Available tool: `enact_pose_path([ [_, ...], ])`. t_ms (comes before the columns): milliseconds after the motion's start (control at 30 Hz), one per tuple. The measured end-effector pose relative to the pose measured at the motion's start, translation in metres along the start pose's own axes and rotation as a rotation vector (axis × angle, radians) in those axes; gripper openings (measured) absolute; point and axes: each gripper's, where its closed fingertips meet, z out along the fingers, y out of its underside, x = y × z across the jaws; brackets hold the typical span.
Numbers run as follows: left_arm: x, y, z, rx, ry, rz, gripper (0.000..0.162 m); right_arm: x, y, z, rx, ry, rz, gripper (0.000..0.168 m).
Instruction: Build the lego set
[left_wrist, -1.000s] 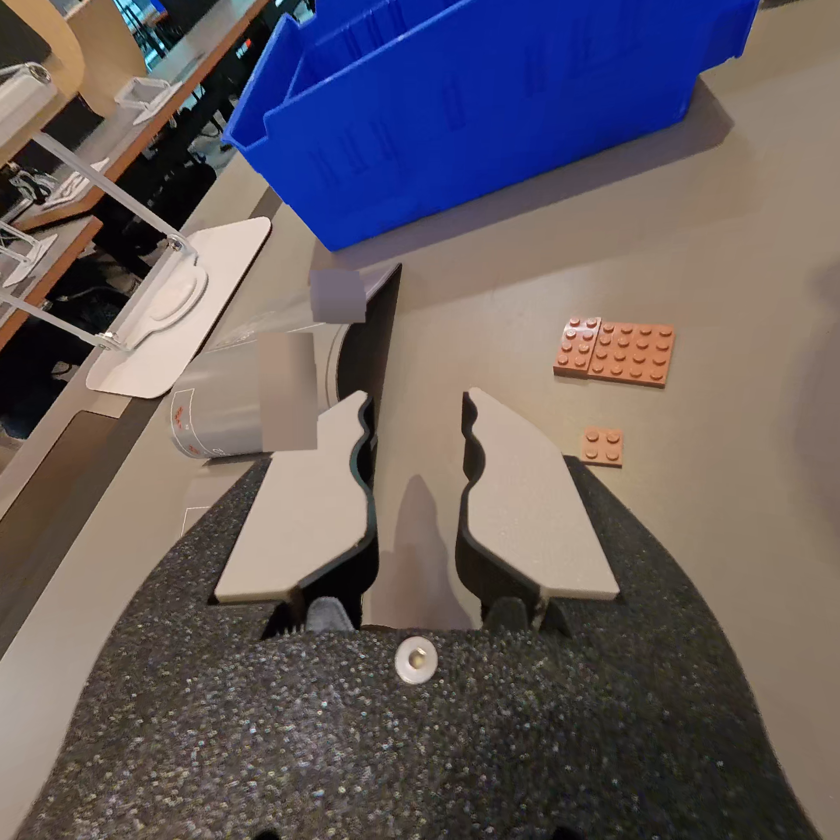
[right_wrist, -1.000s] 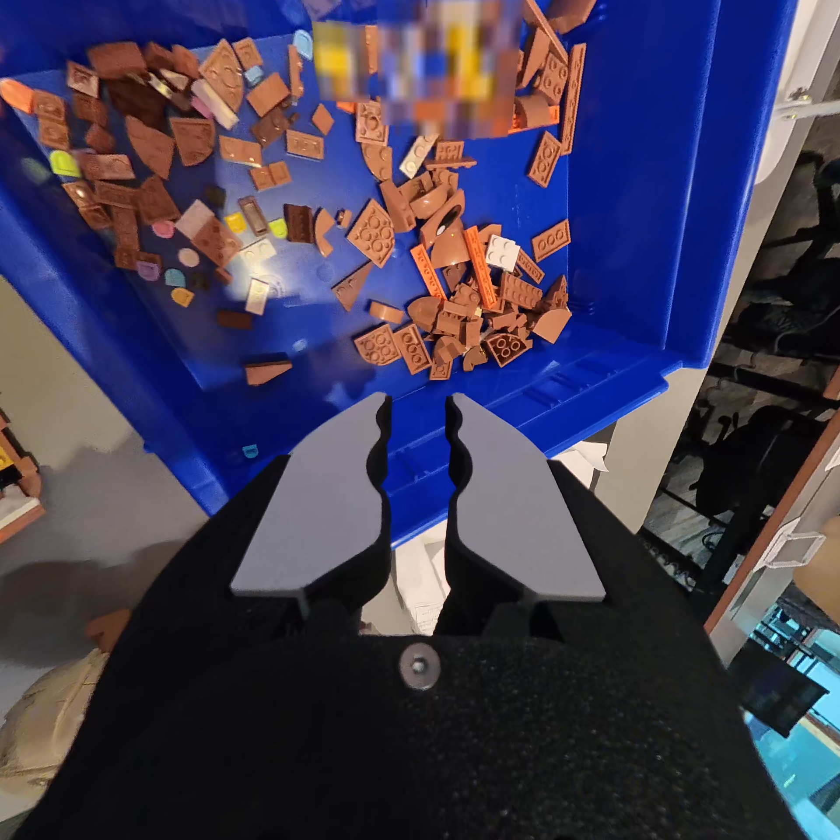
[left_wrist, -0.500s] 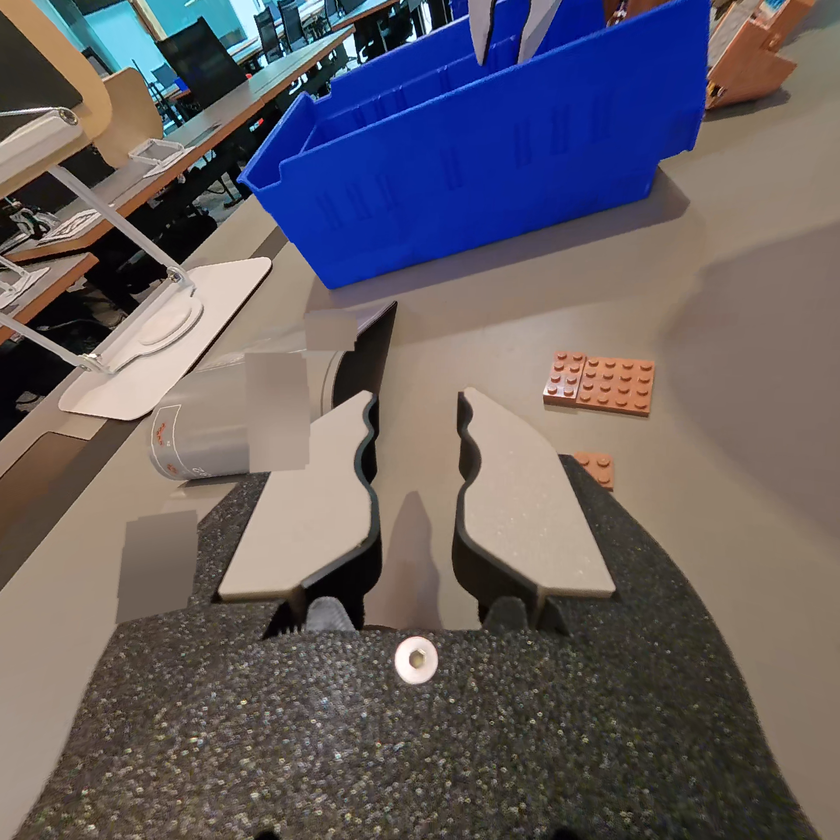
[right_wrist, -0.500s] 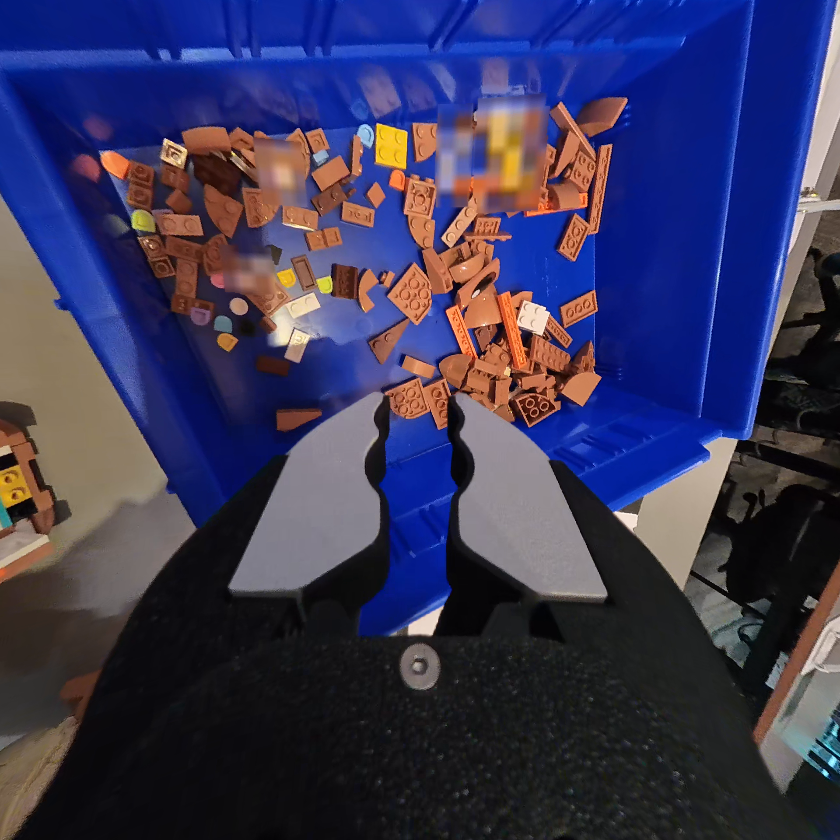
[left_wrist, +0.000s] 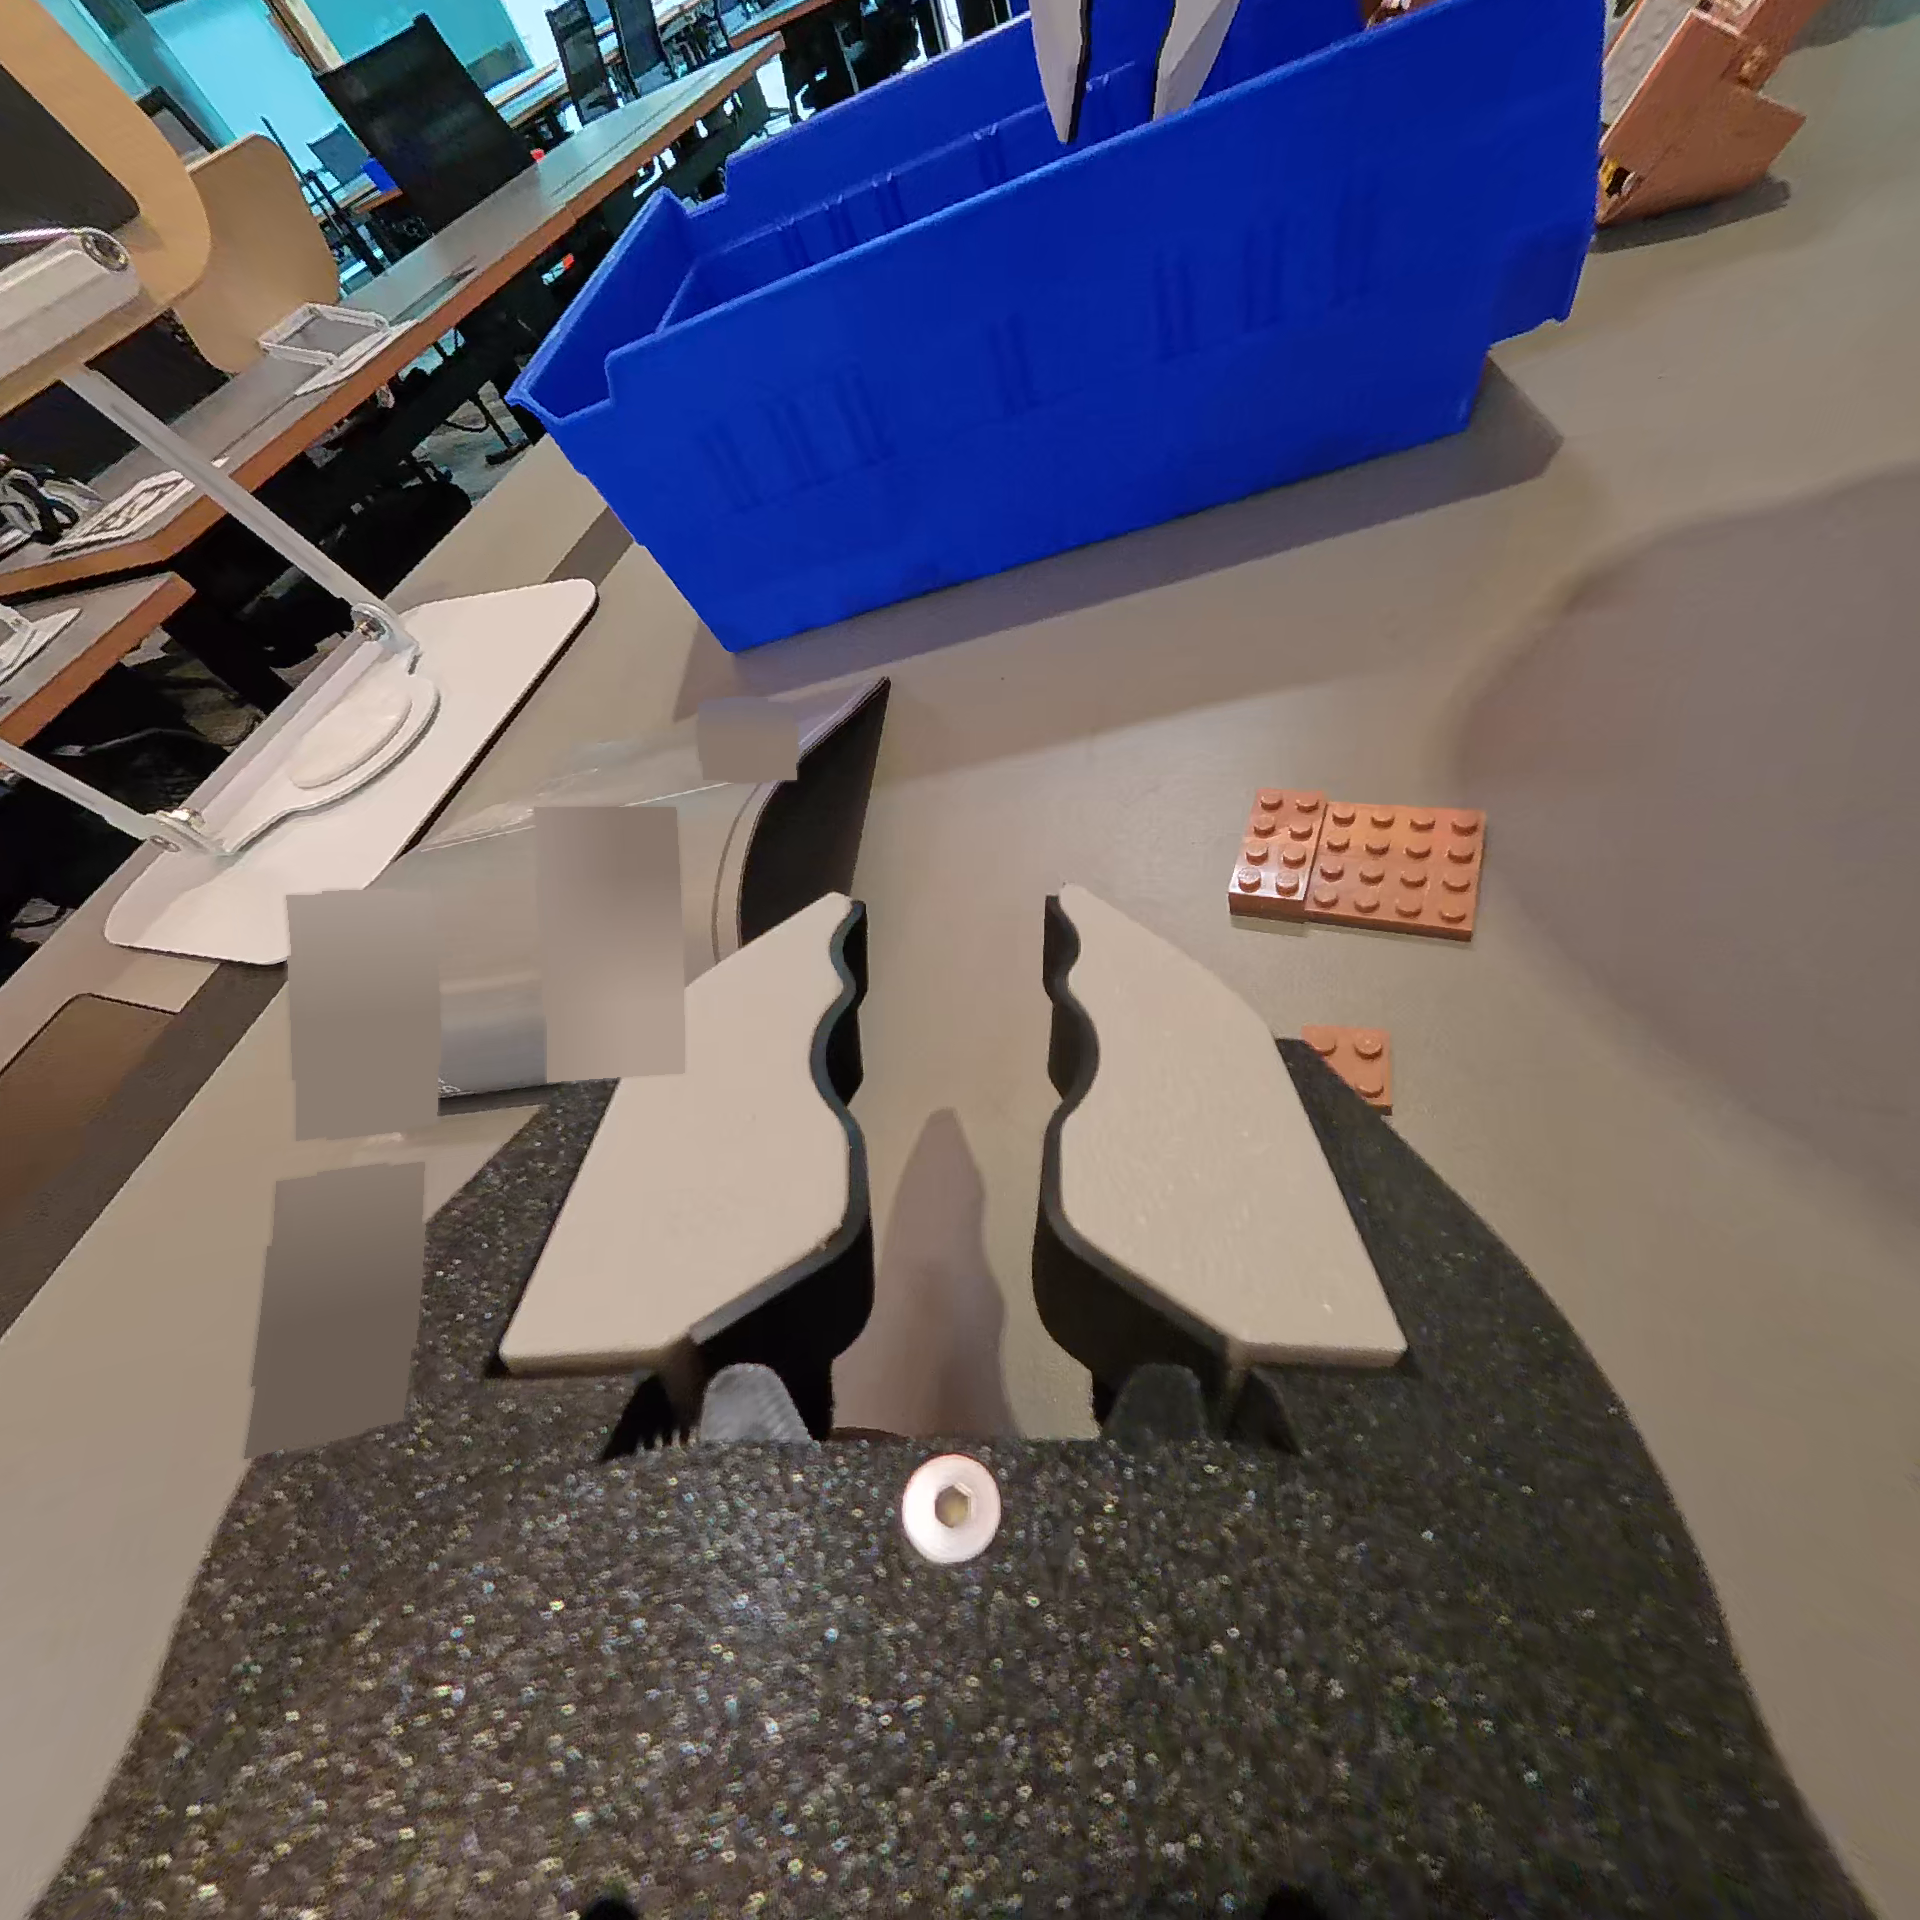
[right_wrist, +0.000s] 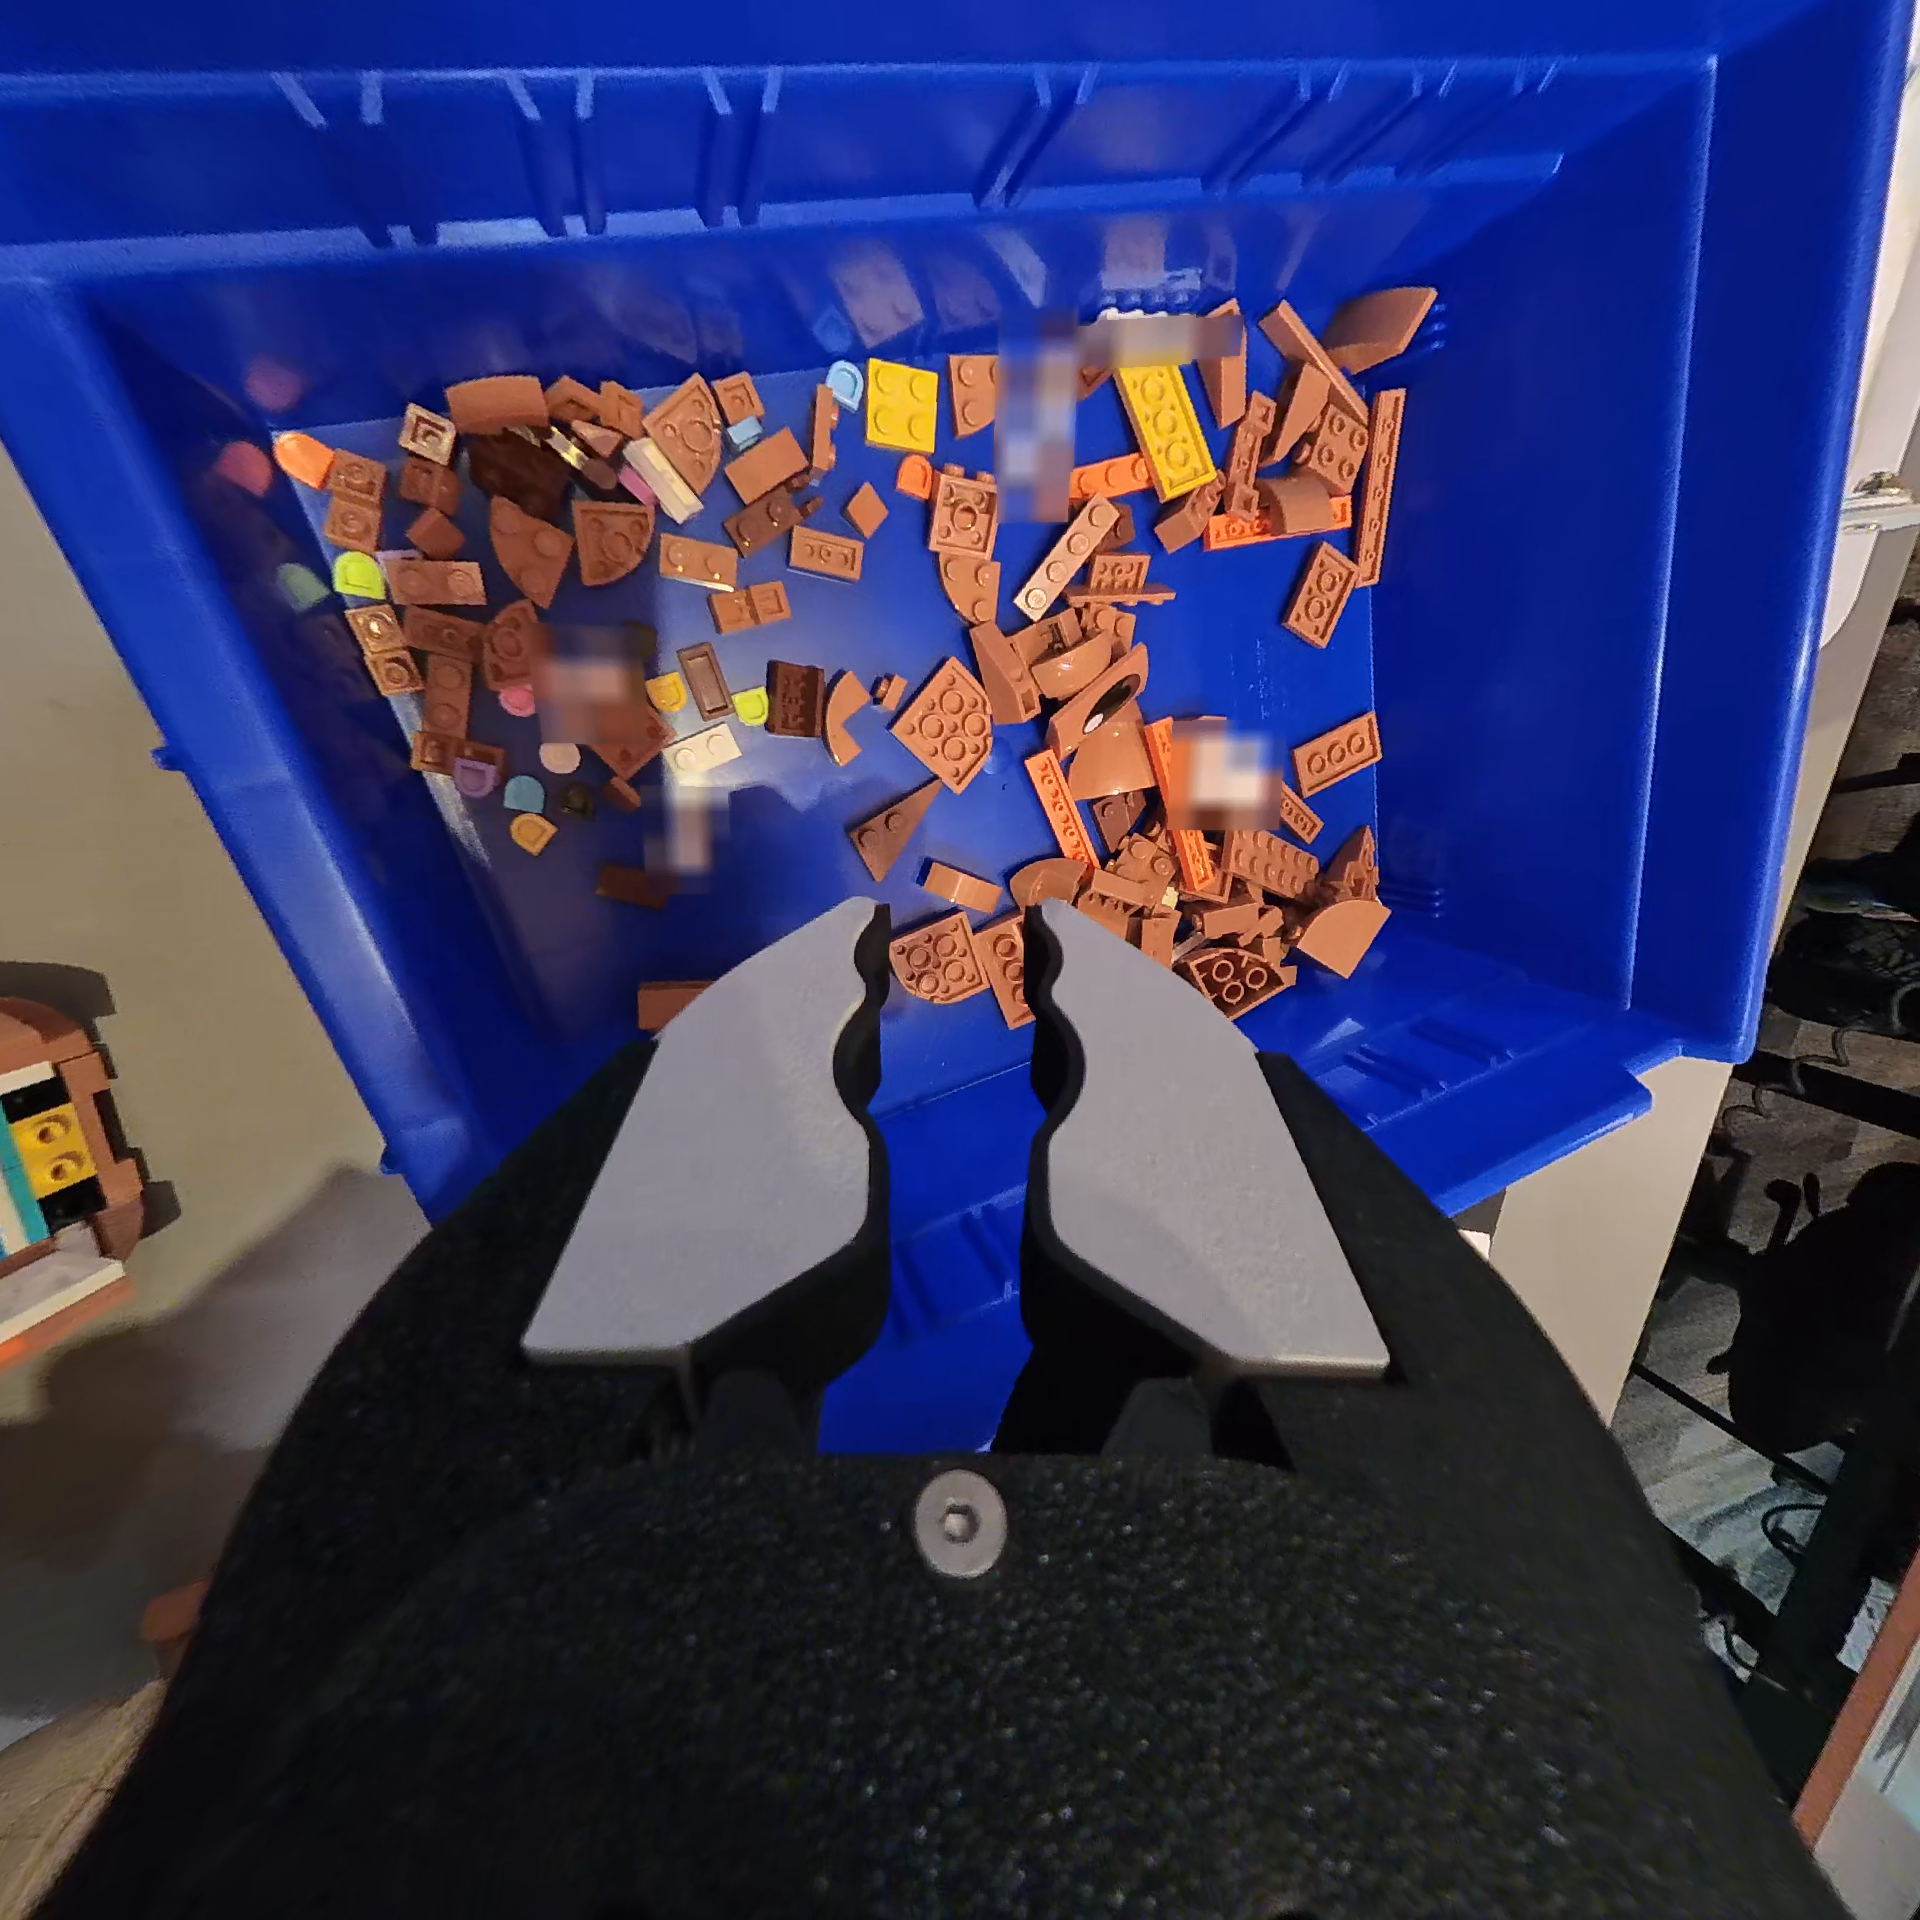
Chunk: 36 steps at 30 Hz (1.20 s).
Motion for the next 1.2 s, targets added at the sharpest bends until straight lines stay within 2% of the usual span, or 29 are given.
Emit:
enact_pose_path([
  [1200,0.0014,0.004,0.0036,-0.039,0.006,0.006,0.033,-0.0038,-0.0044,0.0045,0.025,-0.043,0.021,0.025],
])
